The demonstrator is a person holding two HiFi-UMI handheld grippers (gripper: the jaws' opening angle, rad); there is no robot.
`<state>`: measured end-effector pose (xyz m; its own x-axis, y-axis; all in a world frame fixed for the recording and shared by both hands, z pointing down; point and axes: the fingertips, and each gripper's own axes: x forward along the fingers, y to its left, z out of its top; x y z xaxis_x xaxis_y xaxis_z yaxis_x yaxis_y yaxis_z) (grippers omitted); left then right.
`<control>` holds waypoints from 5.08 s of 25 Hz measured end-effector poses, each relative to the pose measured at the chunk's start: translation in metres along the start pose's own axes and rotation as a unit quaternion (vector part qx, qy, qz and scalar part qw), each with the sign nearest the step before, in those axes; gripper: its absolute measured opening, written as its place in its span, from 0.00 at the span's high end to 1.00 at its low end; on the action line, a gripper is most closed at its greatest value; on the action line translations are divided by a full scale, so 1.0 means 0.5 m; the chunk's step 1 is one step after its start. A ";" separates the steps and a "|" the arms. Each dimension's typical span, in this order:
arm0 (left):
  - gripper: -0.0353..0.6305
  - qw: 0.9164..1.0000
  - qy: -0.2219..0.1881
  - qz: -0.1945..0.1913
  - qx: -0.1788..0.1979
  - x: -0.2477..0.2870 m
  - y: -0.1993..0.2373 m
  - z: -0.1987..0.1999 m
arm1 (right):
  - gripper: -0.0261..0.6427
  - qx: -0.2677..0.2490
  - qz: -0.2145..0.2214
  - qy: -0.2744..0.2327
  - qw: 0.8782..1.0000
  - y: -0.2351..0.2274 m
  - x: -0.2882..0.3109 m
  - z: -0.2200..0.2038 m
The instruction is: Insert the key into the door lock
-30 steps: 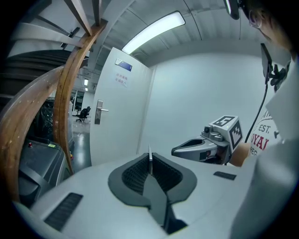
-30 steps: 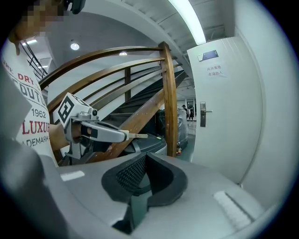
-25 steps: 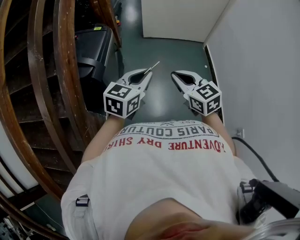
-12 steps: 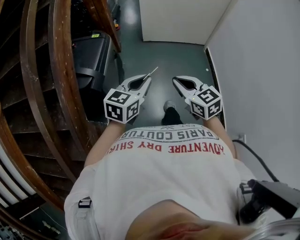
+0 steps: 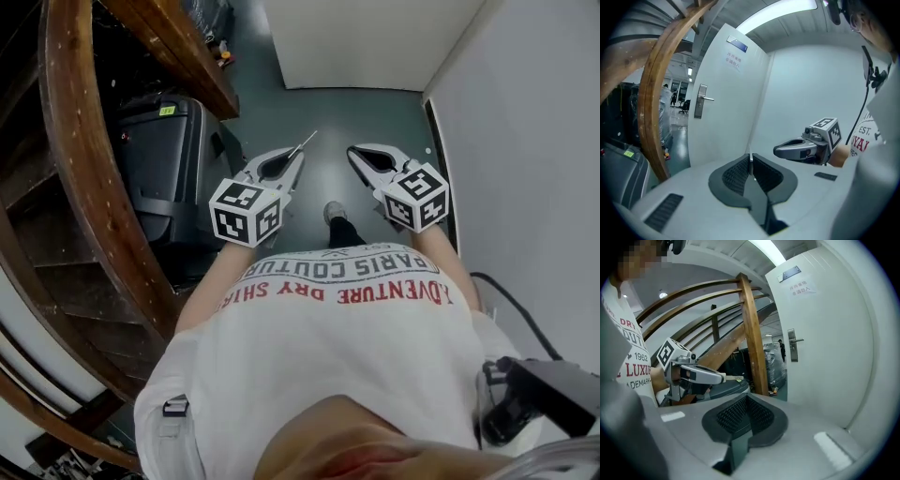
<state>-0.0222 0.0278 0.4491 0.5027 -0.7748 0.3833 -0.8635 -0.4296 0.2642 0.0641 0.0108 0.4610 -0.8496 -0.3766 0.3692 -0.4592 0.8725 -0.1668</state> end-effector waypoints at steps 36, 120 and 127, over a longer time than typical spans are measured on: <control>0.91 0.998 -0.050 0.019 -0.043 0.623 0.647 0.504 | 0.96 -0.015 -0.006 -0.003 1.000 -0.746 0.553 0.377; 0.91 0.760 -0.319 -0.009 -0.566 0.856 0.912 0.625 | 0.68 -0.082 -0.034 -0.090 0.992 -0.944 0.734 0.667; 0.91 0.761 -0.322 -0.014 -0.563 0.867 0.923 0.635 | 0.69 -0.093 -0.029 -0.084 0.992 -0.945 0.736 0.668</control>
<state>-0.2154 -0.6535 0.4564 0.0835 -0.9950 -0.0541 -0.0880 -0.0615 0.9942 -0.1183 -0.6442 0.3707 -0.8614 -0.4610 0.2132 -0.4662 0.8842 0.0285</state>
